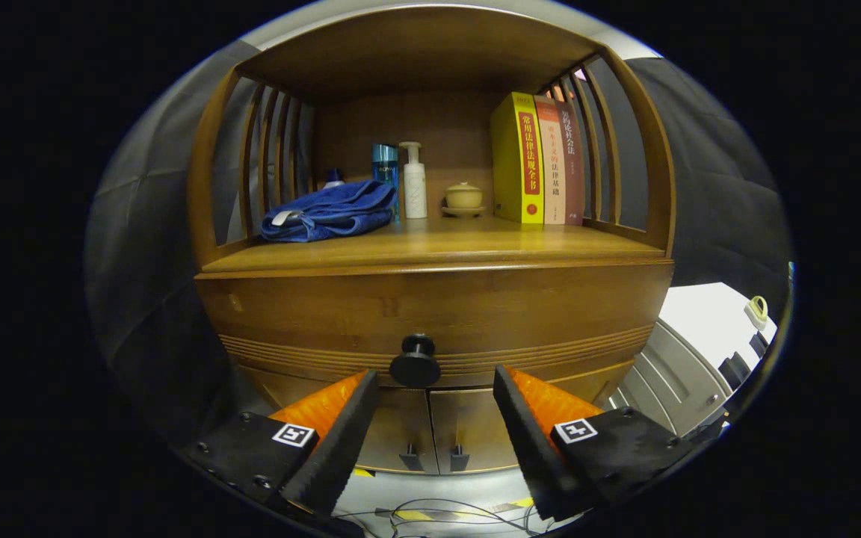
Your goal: Pull open the drawer, take out the items inside it, and place them on the countertop above the cabinet.
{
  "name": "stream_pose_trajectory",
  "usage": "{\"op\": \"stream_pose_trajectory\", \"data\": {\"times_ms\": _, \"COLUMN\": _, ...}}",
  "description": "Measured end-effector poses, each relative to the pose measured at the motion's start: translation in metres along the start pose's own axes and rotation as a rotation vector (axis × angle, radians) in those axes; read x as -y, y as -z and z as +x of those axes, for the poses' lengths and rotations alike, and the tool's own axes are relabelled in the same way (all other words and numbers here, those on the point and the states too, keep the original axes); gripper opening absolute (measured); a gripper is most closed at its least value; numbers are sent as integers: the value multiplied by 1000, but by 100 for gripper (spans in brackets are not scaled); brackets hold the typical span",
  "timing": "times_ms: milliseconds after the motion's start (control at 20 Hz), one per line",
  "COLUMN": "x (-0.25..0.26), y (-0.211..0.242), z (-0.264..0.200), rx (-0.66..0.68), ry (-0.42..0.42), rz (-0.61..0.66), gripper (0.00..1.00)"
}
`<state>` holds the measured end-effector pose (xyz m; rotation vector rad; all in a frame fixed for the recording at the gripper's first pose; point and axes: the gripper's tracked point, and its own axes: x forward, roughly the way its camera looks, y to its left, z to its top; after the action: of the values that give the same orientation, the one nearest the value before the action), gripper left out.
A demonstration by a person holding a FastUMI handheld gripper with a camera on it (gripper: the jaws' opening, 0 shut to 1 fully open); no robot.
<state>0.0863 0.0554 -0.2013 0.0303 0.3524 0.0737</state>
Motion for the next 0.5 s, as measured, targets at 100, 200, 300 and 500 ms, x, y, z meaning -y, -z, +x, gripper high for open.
{"op": "stream_pose_trajectory", "data": {"times_ms": 100, "x": -3, "y": 1, "z": 9, "rx": -6, "ry": 4, "rz": -9, "gripper": 100}}
{"op": "stream_pose_trajectory", "data": {"times_ms": 200, "x": -5, "y": 0, "z": 16, "rx": -8, "ry": 7, "rz": -20, "gripper": 100}}
{"op": "stream_pose_trajectory", "data": {"times_ms": 300, "x": -7, "y": 1, "z": 22, "rx": -10, "ry": 11, "rz": -23, "gripper": 100}}
{"op": "stream_pose_trajectory", "data": {"times_ms": 500, "x": -12, "y": 1, "z": 32, "rx": -14, "ry": 15, "rz": -31, "gripper": 73}}
